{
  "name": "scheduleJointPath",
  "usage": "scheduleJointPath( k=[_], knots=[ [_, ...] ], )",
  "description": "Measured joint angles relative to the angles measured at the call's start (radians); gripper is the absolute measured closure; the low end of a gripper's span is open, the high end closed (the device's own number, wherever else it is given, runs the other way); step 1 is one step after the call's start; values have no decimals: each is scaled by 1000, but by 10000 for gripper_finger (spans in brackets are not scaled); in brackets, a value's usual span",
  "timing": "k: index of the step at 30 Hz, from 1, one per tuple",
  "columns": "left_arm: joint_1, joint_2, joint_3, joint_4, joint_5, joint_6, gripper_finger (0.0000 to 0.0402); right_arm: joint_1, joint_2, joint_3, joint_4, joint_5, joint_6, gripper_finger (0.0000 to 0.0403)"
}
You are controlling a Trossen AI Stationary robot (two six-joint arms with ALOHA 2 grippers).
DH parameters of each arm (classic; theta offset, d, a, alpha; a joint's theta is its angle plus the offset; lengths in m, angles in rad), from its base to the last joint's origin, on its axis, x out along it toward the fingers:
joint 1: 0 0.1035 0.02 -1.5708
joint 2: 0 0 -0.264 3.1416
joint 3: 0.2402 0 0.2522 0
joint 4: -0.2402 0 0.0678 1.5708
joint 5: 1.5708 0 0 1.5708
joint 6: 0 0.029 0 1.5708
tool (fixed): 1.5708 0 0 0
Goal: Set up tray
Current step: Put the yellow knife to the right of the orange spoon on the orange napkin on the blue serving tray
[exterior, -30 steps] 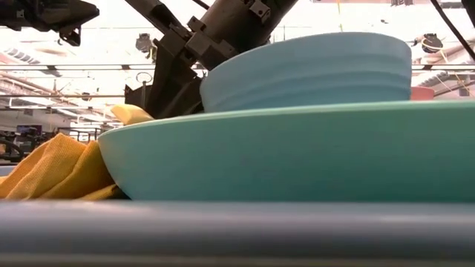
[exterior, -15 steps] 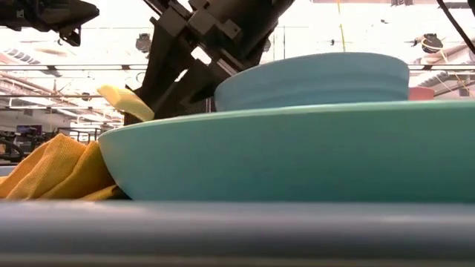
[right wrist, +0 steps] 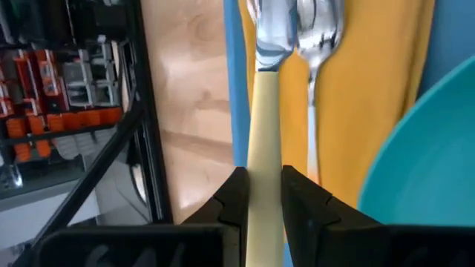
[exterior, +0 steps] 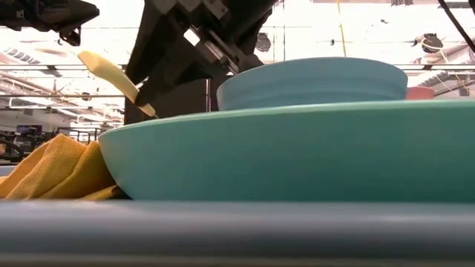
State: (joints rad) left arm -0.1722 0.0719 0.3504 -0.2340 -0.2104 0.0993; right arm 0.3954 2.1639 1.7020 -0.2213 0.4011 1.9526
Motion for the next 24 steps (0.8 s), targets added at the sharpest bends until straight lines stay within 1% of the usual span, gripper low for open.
scheduleJointPath(
  k=[2, 4, 10, 15, 24],
  knots=[
    [0, 0, 0, 0, 0, 0, 357, 0, 0, 0, -5, 19, 3, 359],
    [0, 0, 0, 0, 0, -2, 357, -2, 0, 0, -2, 16, 0, 359],
    [0, 0, 0, 0, 0, -2, 357, -3, 0, 0, -8, -27, 22, 359],
    [0, 0, 0, 0, 0, -2, 357, -4, -1, 0, -69, -37, 62, 359],
    [0, 0, 0, 0, 0, 0, 357, -10, -1, 0, -59, -68, 72, 359]
  ],
)
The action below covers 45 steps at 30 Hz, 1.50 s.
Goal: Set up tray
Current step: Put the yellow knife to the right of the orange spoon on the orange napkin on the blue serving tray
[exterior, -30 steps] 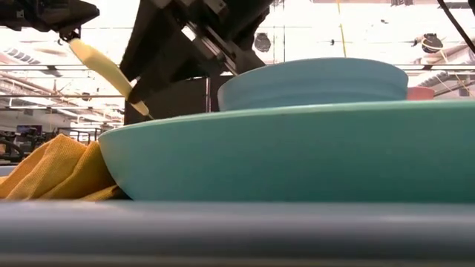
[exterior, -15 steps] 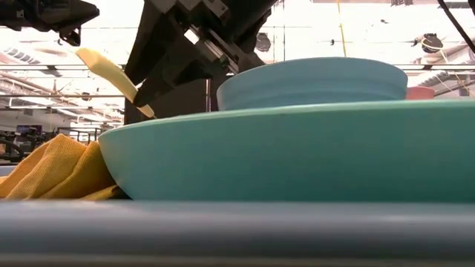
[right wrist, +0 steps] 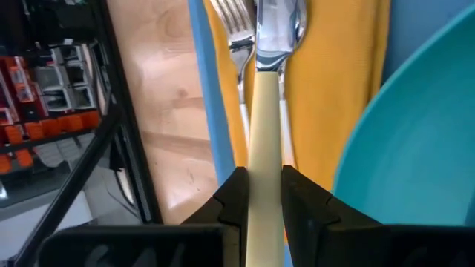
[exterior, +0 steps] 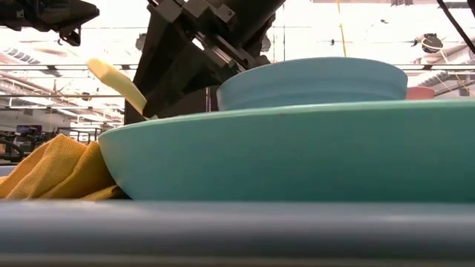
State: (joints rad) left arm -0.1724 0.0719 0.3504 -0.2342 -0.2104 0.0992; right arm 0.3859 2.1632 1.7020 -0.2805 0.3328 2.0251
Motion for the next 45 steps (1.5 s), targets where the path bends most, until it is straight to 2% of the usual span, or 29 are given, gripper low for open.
scheduleJointPath(
  k=[31, 35, 45],
  knots=[
    [0, 0, 0, 0, 0, -2, 357, 0, 0, 0, 6, 1, 4, 350],
    [0, 0, 0, 0, 0, -1, 357, 0, 0, 0, 6, -24, 3, 349],
    [0, 0, 0, 0, 0, 0, 357, 0, 0, 0, 14, -22, -19, 321]
  ],
)
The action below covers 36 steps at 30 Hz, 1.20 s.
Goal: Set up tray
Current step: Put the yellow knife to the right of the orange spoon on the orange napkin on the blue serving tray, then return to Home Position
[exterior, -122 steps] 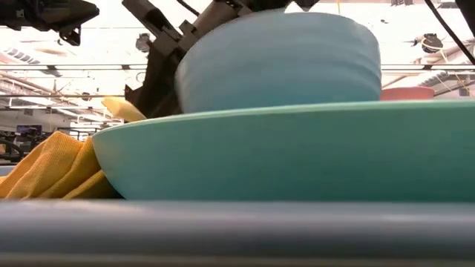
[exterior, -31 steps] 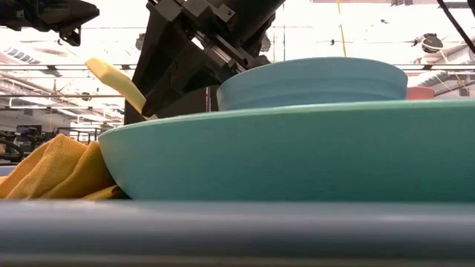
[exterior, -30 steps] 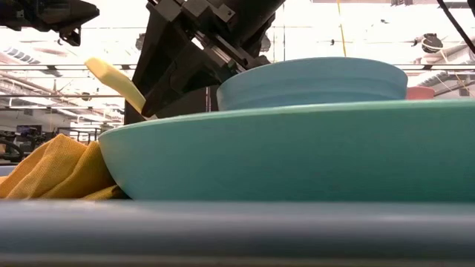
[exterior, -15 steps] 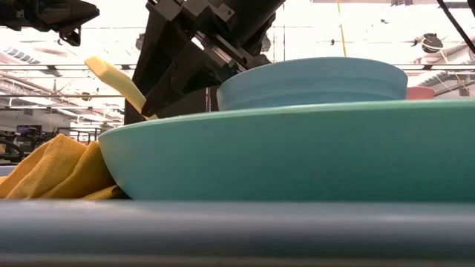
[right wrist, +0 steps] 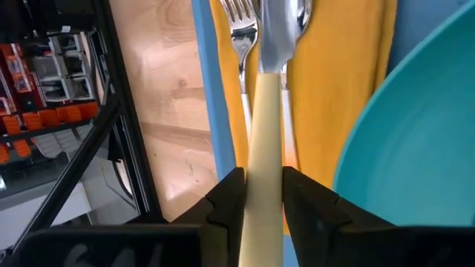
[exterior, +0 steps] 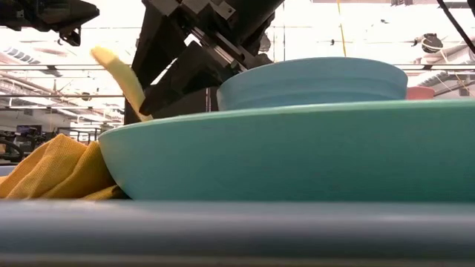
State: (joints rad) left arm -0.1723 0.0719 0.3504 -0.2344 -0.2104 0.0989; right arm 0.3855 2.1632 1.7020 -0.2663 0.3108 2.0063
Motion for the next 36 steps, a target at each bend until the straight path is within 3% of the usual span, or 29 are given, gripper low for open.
scheduleJointPath(
  k=[7, 19, 25, 36],
  knots=[
    [0, 0, 0, 0, 0, -1, 357, 0, 0, 0, 0, 2, -12, 300],
    [0, 0, 0, 0, 0, -1, 357, -7, 0, 0, 28, 2, -61, 300],
    [0, 0, 0, 0, 0, -2, 357, -24, -14, 1, 176, 6, -223, 308],
    [0, 0, 0, 0, 0, 0, 357, -25, -117, 0, 255, 82, -563, 314]
  ],
)
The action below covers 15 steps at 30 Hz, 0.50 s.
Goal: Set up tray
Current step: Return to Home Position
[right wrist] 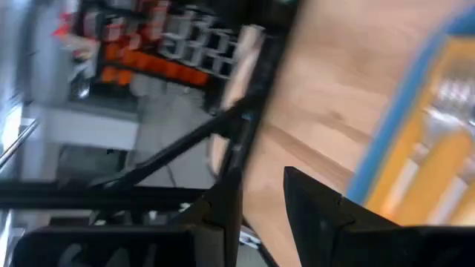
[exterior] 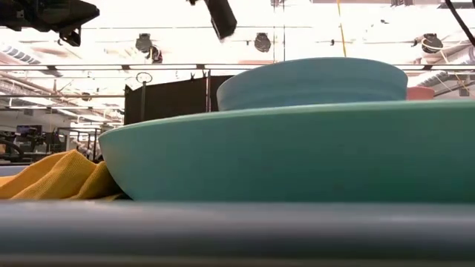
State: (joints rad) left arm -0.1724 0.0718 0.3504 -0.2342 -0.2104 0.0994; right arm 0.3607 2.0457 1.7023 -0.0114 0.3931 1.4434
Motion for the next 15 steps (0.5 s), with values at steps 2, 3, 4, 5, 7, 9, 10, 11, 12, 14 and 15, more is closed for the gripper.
scheduleJointPath(
  k=[2, 3, 4, 5, 7, 9, 10, 11, 12, 14, 15],
  knots=[
    [0, 0, 0, 0, 0, 0, 357, 0, -23, 0, 26, 0, -92, 314],
    [0, 0, 0, 0, 0, 0, 357, 0, -33, 0, 38, 0, -155, 314],
    [0, 0, 0, 0, 0, 0, 357, 0, -42, 0, 48, 0, -220, 314],
    [0, 0, 0, 0, 0, 0, 357, 0, -54, 0, 47, 0, -287, 314],
    [0, 0, 0, 0, 0, 0, 357, 0, -75, 0, 42, 0, -426, 314],
    [0, 0, 0, 0, 0, -1, 357, 0, -94, 0, 37, 0, -586, 314],
    [0, 0, 0, 0, 0, 0, 357, 0, -101, 0, 39, 0, -658, 314],
    [0, 0, 0, 0, 0, 0, 357, 0, -105, 0, 39, -1, -701, 314],
    [0, 0, 0, 0, 0, 0, 357, 0, -107, 0, 34, 1, -712, 314],
    [0, 0, 0, 0, 0, -2, 357, 0, -106, 0, 30, 1, -678, 314],
    [0, 0, 0, 0, 0, -1, 357, -1, -105, 0, 29, 0, -679, 314]
  ],
)
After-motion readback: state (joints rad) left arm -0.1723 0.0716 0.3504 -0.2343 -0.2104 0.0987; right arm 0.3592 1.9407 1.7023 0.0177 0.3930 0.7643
